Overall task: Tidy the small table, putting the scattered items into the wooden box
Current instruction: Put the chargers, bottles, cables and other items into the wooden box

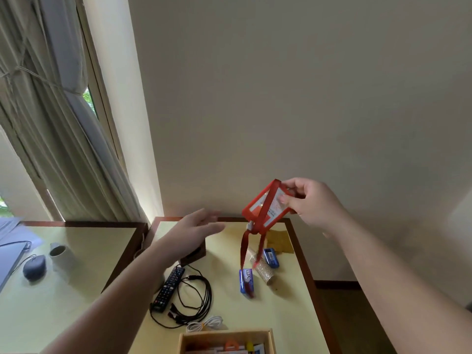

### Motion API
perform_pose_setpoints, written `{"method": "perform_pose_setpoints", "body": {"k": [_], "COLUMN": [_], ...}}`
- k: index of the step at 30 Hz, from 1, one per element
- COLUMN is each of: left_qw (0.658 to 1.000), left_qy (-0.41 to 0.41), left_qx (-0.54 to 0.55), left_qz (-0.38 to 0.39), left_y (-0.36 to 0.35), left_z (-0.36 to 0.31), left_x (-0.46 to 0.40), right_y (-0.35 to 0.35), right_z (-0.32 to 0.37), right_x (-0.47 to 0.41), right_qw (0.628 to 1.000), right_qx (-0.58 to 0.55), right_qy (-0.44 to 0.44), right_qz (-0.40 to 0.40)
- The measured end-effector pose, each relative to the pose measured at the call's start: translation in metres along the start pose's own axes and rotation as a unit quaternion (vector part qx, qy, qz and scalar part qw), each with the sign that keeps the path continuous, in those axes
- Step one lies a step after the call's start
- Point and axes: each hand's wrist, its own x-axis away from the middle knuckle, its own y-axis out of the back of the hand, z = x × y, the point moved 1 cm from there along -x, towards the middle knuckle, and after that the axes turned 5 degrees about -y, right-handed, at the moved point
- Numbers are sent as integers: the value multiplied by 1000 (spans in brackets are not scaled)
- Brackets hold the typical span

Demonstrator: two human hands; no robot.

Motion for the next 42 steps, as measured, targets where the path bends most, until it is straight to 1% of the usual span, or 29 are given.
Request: {"method": "perform_pose_setpoints", "body": {"k": [2,3,4,5,6,7,9,10,13,15,18,21,23,25,28,29,32,33,35,38,40,42], "left_qw": [999,996,990,976,957,940,931,932,956,970,981,987,990,991,991,991,985,985,986,981,972,943], "left_qy": [-40,-45,-38,-22,-3,14,30,29,7,-12,-27,-30,-42,-63,-105,-111,-117,-113,-106,-122,-162,-228], "left_qx": [22,61,124,206,282,331,355,352,288,243,194,157,133,114,74,72,118,119,78,1,-82,-196], "left_qz": [25,45,57,66,76,82,82,82,49,23,-2,-8,-18,-28,-25,-30,-44,-58,-104,-152,-152,-140], "left_y": [-16,-24,-31,-36,-41,-43,-45,-46,-46,-42,-35,-33,-35,-37,-40,-40,-46,-48,-49,-45,-35,-22], "left_z": [-20,-29,-37,-42,-47,-52,-57,-55,-47,-38,-21,-11,-12,-17,-32,-37,-43,-41,-31,-24,-36,-56], "left_x": [-5,-6,-9,-11,-12,-12,-11,-12,-13,-14,-14,-10,-9,-14,-19,-20,-16,-13,-7,7,16,19], "right_y": [-5,-7,-9,-11,-13,-13,-13,-12,-9,-4,6,13,15,15,12,11,12,14,18,18,10,-4], "right_z": [8,12,15,19,22,25,27,27,21,15,8,8,12,18,29,32,36,35,28,9,-6,-19], "right_x": [0,1,2,3,5,6,6,5,3,2,-2,-7,-9,-12,-14,-14,-16,-17,-19,-22,-22,-18], "right_qw": [999,998,996,993,989,986,982,983,992,997,998,989,981,971,962,958,945,943,948,964,975,983], "right_qx": [16,21,23,22,14,3,-7,-4,18,6,-68,-139,-189,-234,-272,-284,-321,-323,-290,-179,-112,-82], "right_qy": [15,22,28,33,35,34,38,43,46,37,15,-4,-15,-22,-16,-11,-2,-3,-11,-28,-36,-50], "right_qz": [37,60,87,115,142,166,186,180,115,66,3,-45,-51,-39,-31,-34,-60,-78,-128,-194,-191,-157]}}
